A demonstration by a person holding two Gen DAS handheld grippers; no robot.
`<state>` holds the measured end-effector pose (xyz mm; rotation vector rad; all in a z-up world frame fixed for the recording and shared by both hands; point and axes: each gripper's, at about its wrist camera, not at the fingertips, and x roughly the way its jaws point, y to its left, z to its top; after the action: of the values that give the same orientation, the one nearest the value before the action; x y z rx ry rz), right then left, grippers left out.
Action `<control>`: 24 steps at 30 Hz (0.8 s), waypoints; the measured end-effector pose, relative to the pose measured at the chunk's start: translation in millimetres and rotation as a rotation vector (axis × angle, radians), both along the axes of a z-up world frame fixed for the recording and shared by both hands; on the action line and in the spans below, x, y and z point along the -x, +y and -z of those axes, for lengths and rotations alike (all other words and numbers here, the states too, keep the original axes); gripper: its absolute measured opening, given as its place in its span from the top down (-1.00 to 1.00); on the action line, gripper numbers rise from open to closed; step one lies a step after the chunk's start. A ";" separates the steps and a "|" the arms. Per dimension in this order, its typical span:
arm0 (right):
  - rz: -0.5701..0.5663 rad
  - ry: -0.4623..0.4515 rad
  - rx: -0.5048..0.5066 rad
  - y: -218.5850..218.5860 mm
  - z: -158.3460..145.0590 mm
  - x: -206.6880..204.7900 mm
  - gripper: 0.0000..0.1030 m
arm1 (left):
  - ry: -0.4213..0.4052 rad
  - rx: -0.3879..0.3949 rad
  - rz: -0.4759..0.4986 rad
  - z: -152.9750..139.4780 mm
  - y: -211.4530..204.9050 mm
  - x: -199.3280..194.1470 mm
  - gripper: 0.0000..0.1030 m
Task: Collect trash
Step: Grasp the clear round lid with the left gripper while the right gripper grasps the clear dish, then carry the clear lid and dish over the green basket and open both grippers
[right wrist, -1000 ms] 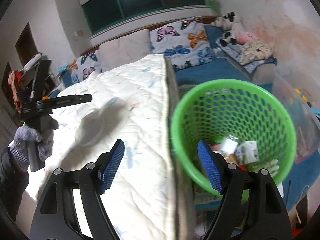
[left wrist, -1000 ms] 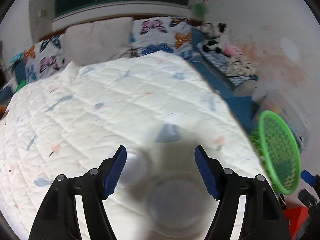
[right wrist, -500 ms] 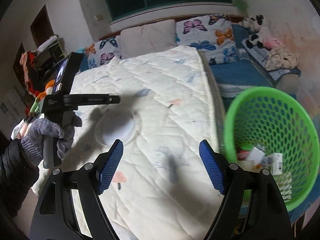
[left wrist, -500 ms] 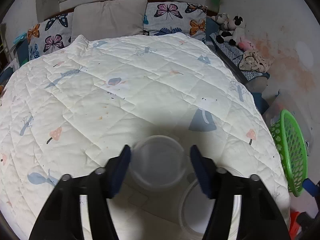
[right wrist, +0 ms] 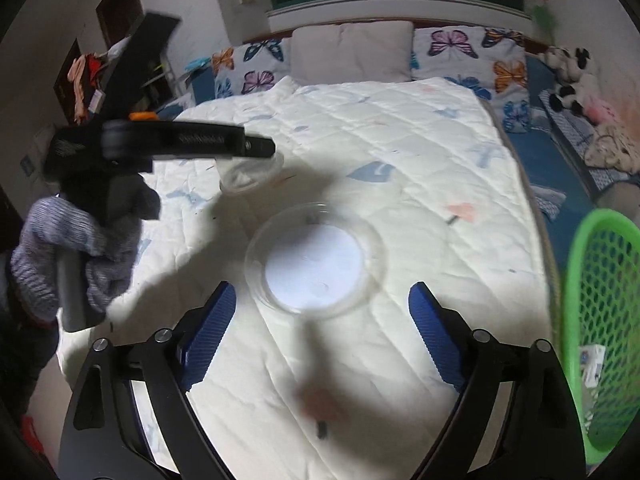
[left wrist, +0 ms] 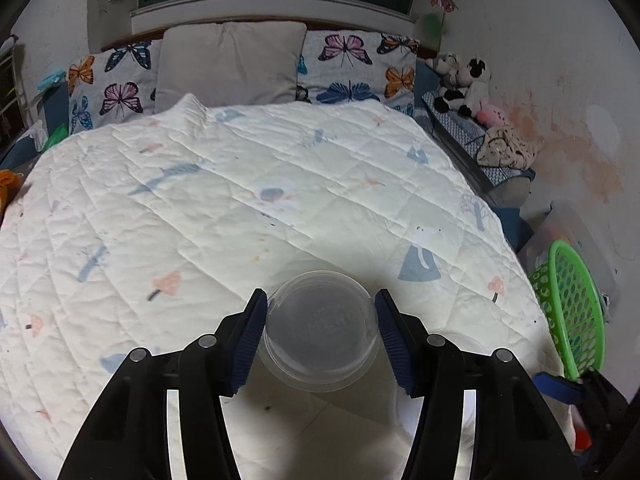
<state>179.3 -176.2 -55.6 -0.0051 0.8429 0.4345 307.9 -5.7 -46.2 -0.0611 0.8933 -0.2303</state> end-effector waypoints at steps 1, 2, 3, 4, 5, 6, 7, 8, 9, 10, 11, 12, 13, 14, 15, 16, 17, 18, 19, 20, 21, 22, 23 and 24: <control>-0.001 0.002 0.009 3.0 2.0 -2.8 -0.76 | -0.006 -0.001 -0.001 -2.8 3.1 1.5 -0.05; -0.003 0.005 0.021 7.5 4.6 -6.1 -0.78 | -0.010 0.000 -0.002 -4.3 4.8 2.6 -0.05; -0.008 0.012 0.031 11.4 7.1 -9.4 -0.78 | -0.014 0.000 -0.002 -6.3 6.9 3.4 -0.05; -0.012 0.017 0.037 13.7 9.1 -11.9 -0.79 | -0.018 -0.001 -0.004 -7.5 8.7 4.3 -0.05; -0.014 0.024 0.045 17.3 11.6 -14.9 -0.79 | -0.022 -0.001 -0.006 -8.8 11.4 5.3 -0.05; -0.016 0.029 0.053 20.7 13.8 -17.2 -0.82 | -0.025 0.000 -0.008 -10.0 13.4 6.0 -0.05; -0.018 0.035 0.063 23.3 15.7 -19.7 -0.83 | -0.027 0.004 -0.010 -10.9 15.5 6.8 -0.05; -0.019 0.035 0.076 27.0 17.5 -21.5 -0.83 | -0.028 0.006 -0.012 -11.4 17.4 7.3 -0.05; -0.018 0.035 0.088 29.8 19.1 -23.4 -0.83 | -0.029 0.009 -0.012 -11.8 18.8 8.0 -0.05; -0.018 0.038 0.097 31.7 20.7 -25.2 -0.84 | -0.030 0.010 -0.013 -12.0 19.7 8.5 -0.05; -0.020 0.047 0.107 34.5 23.5 -28.3 -0.84 | -0.031 0.010 -0.012 -12.1 20.4 8.8 -0.05; -0.016 0.055 0.117 36.8 26.5 -31.2 -0.84 | -0.031 0.012 -0.012 -12.1 21.1 9.4 -0.05; -0.011 0.056 0.122 38.3 27.6 -31.9 -0.84 | -0.030 0.015 -0.012 -12.0 21.8 9.8 -0.05; -0.009 0.055 0.130 39.6 29.4 -33.3 -0.84 | -0.030 0.017 -0.012 -11.3 22.3 9.8 -0.05; -0.009 0.053 0.137 40.5 30.5 -33.8 -0.83 | -0.029 0.018 -0.013 -10.9 22.5 10.1 -0.05; -0.006 0.049 0.139 40.5 31.0 -33.2 -0.77 | -0.028 0.018 -0.013 -10.8 22.9 10.0 -0.05; 0.000 0.046 0.139 39.5 31.3 -33.1 -0.76 | -0.028 0.020 -0.012 -10.5 22.7 10.4 -0.05; 0.000 0.045 0.134 39.3 30.9 -32.2 -0.75 | -0.027 0.023 -0.010 -10.3 22.0 10.7 -0.05; 0.003 0.045 0.127 37.5 30.3 -31.9 -0.75 | -0.026 0.025 -0.008 -10.3 20.5 11.5 -0.05; 0.007 0.046 0.118 34.9 29.3 -31.4 -0.75 | -0.026 0.026 -0.005 -10.0 19.2 11.9 -0.05; 0.009 0.044 0.110 32.5 28.0 -30.5 -0.74 | -0.026 0.027 0.000 -10.2 17.5 12.5 -0.05; 0.013 0.040 0.105 30.2 26.2 -29.2 -0.74 | -0.026 0.027 0.003 -10.5 16.0 13.1 -0.05; 0.015 0.036 0.099 29.0 24.2 -26.5 -0.74 | -0.027 0.028 0.009 -11.1 13.4 14.1 -0.05; 0.019 0.033 0.093 26.9 21.9 -24.7 -0.74 | -0.027 0.029 0.014 -11.6 10.7 14.9 -0.05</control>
<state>204.0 -149.3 -77.5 -0.0762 0.8940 0.3783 293.0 5.0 -34.5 -0.0784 0.8634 -0.2569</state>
